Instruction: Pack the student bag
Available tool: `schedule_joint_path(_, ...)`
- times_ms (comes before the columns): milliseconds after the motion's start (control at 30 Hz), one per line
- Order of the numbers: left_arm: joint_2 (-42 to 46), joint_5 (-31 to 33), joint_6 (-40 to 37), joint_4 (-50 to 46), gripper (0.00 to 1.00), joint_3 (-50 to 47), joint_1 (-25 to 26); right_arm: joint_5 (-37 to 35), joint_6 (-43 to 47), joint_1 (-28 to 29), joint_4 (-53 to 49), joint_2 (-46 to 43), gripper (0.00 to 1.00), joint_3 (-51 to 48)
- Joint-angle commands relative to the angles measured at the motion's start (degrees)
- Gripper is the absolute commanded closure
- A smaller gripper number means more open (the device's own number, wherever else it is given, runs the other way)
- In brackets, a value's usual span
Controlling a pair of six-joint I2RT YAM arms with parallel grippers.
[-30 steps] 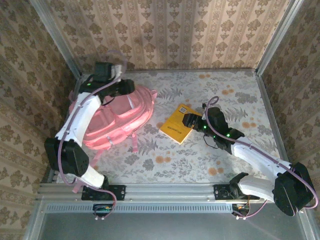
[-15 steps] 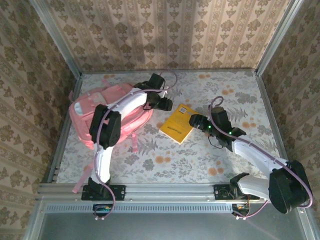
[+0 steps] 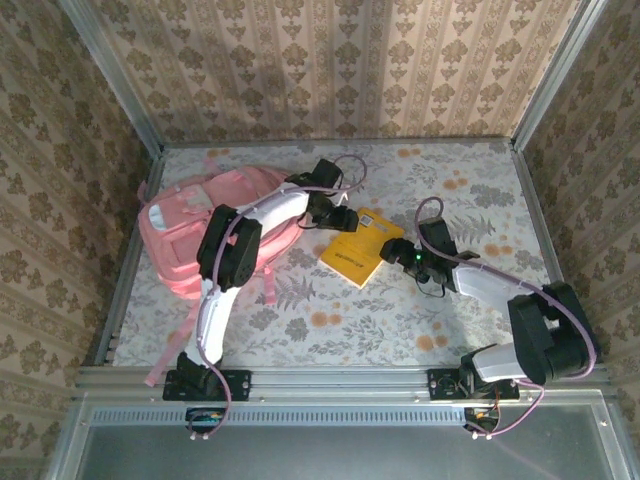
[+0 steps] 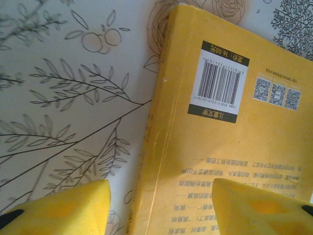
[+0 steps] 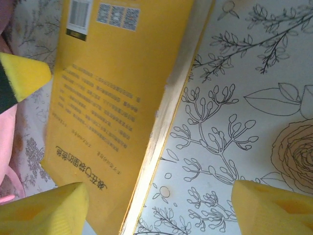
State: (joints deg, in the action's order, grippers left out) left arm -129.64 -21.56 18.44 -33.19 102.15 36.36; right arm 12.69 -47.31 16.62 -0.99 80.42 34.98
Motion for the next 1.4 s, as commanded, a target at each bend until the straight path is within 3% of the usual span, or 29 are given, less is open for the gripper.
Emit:
schedule_joint_path(0, -0.7, -5.4, 1.9, 2.2, 0.41, -1.3, 0.9, 3.0, -2.4, -0.8, 3.0, 2.5, 0.24, -0.2)
schedule_joint_path(367, 3.8, -12.4, 8.1, 9.9, 0.42, -10.8, 2.4, 5.7, -5.2, -1.8, 5.8, 9.4, 0.35, 1.4)
schedule_joint_path(700, 4.4, -13.6, 9.7, 12.3, 0.43, -14.1, 4.8, 10.5, -8.9, -2.2, 10.3, 13.7, 0.43, 4.1)
schedule_joint_path(1100, 4.5, -14.0, 10.6, 14.2, 0.44, -15.7, 5.3, 11.9, -9.4, -2.1, 8.4, 6.8, 0.62, 4.7)
schedule_joint_path(1367, 4.8, -14.4, 10.0, 13.6, 0.44, -15.7, 5.2, 12.9, -11.2, -1.5, 12.3, 7.0, 0.63, 4.7)
